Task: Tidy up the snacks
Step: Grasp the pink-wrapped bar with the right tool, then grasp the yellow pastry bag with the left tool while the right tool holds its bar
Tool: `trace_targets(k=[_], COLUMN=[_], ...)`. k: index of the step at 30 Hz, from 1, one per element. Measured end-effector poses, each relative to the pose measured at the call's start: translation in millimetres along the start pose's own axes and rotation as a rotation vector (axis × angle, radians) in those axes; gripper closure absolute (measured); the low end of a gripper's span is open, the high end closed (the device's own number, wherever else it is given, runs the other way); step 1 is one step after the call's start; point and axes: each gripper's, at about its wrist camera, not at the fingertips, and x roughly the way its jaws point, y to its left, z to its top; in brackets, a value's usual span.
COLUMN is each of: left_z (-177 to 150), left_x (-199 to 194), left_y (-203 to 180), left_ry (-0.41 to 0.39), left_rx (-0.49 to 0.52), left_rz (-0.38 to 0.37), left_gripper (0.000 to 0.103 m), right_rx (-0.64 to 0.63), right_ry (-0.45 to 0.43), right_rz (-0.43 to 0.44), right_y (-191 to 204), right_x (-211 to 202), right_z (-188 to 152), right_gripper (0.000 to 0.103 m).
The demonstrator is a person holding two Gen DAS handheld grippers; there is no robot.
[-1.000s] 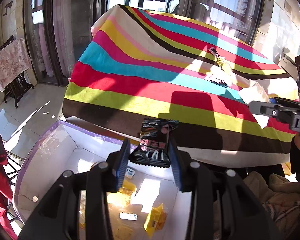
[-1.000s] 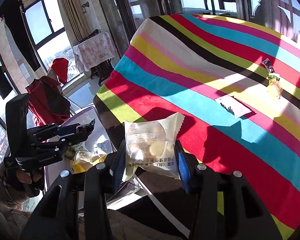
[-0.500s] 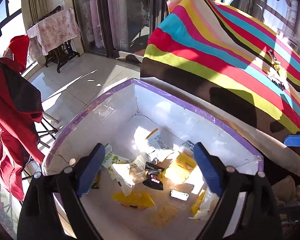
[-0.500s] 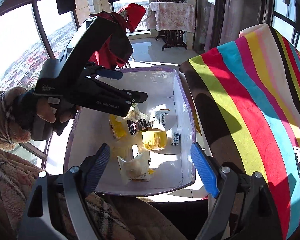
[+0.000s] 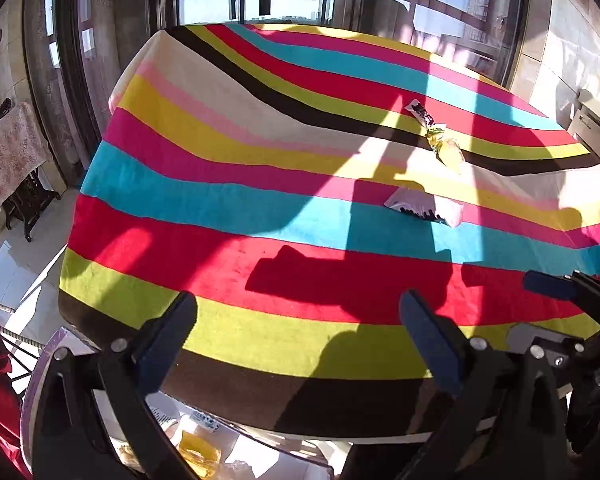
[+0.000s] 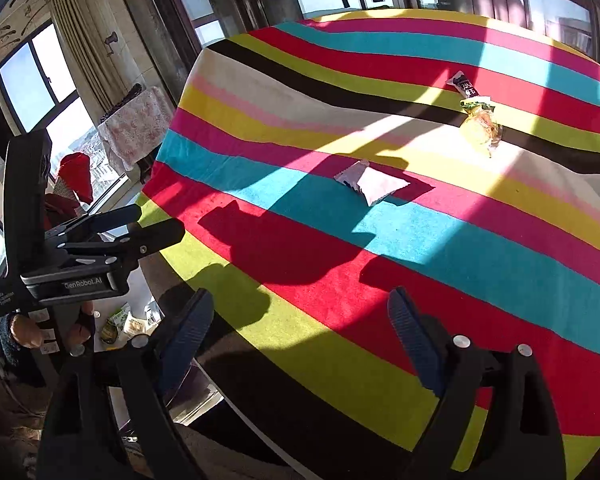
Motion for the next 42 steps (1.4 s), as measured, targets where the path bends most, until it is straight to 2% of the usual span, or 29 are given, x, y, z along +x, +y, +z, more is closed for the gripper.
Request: trace_targets(k=[2, 3, 5, 7, 11, 15, 16, 17, 18, 22, 26, 27, 28, 30, 31, 35, 38, 42], left_z=[15, 22, 33, 45, 76, 95, 98, 101, 102, 96, 95, 95, 95, 95, 96, 95, 94, 95], left_x=[26, 38, 59, 73, 101, 141, 151, 156, 154, 154, 154, 153, 154, 155, 155, 154, 153, 154], left_y=[-27, -35, -43, -43, -35, -14, -5, 1, 3, 8, 11, 12, 11, 8, 6, 7, 9, 5], left_ry=[0.016, 0.026, 0.043, 0.028, -0.013, 0.025, 0.058, 0.072, 0.052, 0.023, 0.006, 0.001, 0.001, 0.006, 0.008, 0.002, -0.001, 0.015], left_rx=[0.043, 0.031, -0.043, -0.129, -0.204, -0.234, -0.254, -0.279, -0.284, -0.294, -0.321, -0.327, -0.326, -0.314, -0.307, -0.312, -0.316, -0.296], left_rz=[-0.007, -0.009, -0.049, -0.074, -0.006, 0.087, 0.088, 0.077, 0.063, -0.028, -0.083, -0.088, -0.088, -0.076, -0.070, -0.075, -0.079, -0.059], left_gripper=[0.002, 0.002, 0.002, 0.002, 0.002, 0.002, 0.002, 0.001, 0.001, 0.001, 0.001, 0.001, 0.001, 0.001, 0.001, 0.001, 0.001, 0.001], right_rx=[0.054, 0.072, 0.104, 0.127, 0.127, 0.014, -0.028, -0.065, -0.093, -0.162, -0.251, -0.262, -0.277, -0.276, -0.275, -0.192, -0.086, 0.116], right_ry=[-0.015, -0.022, -0.033, -0.043, -0.056, -0.036, -0.032, -0.032, -0.033, -0.025, 0.068, 0.096, 0.119, 0.101, 0.091, -0.007, -0.083, -0.134], right_rz=[-0.059, -0.096, -0.148, -0.186, -0.200, -0.226, -0.238, -0.246, -0.248, -0.197, -0.154, -0.143, -0.143, -0.120, -0.132, -0.156, -0.245, -0.358], right_y=[-24, -34, -51, -64, -72, -54, -48, -43, -39, -24, -15, -15, -15, -16, -17, -40, -76, -147], right_x=[-7, -8, -11, -10, -3, 21, 27, 34, 41, 73, 117, 125, 132, 128, 123, 90, 59, 26], right_z=[-3, -4, -6, -4, 2, 24, 31, 38, 47, 81, 97, 96, 93, 91, 90, 84, 82, 77], right_gripper=[0.016, 0.016, 0.016, 0.016, 0.015, 0.015, 0.015, 0.015, 0.015, 0.015, 0.016, 0.018, 0.027, 0.047, 0.070, 0.070, 0.070, 0.070])
